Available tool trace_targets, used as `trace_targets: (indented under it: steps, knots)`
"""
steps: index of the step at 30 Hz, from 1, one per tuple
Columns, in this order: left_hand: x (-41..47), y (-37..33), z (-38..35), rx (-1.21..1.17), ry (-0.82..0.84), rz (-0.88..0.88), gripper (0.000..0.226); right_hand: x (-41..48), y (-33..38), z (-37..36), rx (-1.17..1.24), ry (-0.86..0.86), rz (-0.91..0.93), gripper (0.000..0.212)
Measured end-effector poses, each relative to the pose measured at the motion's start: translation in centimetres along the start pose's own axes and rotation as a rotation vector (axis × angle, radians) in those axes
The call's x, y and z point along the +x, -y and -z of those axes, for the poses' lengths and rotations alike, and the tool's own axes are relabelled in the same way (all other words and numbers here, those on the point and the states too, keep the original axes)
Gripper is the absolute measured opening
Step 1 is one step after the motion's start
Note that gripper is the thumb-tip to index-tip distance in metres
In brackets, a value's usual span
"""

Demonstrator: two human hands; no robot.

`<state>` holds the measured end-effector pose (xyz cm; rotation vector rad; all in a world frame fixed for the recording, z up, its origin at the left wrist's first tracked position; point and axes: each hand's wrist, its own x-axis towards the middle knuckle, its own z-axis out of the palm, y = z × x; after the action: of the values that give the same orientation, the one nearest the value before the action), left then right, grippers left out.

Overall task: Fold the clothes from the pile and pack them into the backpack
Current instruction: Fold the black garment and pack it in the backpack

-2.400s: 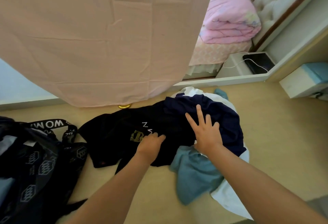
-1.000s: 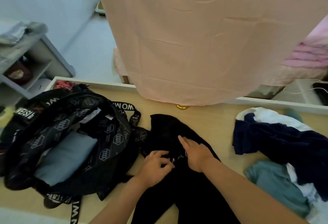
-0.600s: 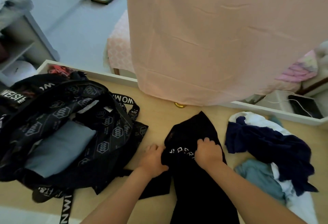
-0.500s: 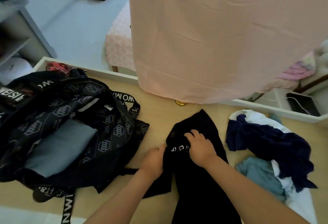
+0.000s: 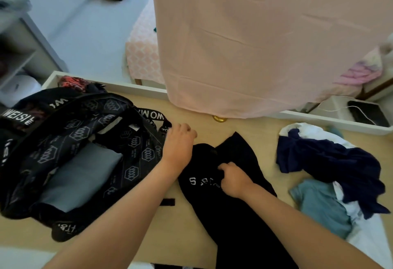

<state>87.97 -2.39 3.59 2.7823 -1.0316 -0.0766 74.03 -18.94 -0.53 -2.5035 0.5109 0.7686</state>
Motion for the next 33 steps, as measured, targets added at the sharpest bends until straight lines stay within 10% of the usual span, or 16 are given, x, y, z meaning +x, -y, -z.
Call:
trace_targets:
  steps: [5,11,16,19,25,33]
  knots:
    - [-4.3,-1.0,-4.6,0.157,0.433,-0.028,0.067,3.5,-1.8,3.3,-0.32,-0.165,0.168,0.066]
    - [-5.5,-2.2,-5.1,0.197,0.368,0.023,0.072,7.0,-3.3,3.3,-0.459,-0.065,0.28,0.088]
    - [-3.0,-3.9,-3.3,0.063,0.376,0.156,0.082,5.7,-3.5,4.8,-0.563,-0.244,0.276,0.016]
    - [-1.3,-5.1,-2.1,-0.076,0.291,0.119,0.092,4.7,-4.6,6.9,-0.39,-0.511,0.487,0.018]
    - [1.8,-7.6,2.1,-0.483,0.296,0.044,0.103,0.5,-2.9,14.5,0.171,-0.435,0.673,0.018]
    - [0.8,-7.8,10.3,-0.499,0.301,0.017,0.012,-7.6,-0.7,21.8,0.4,-0.475,0.683,0.023]
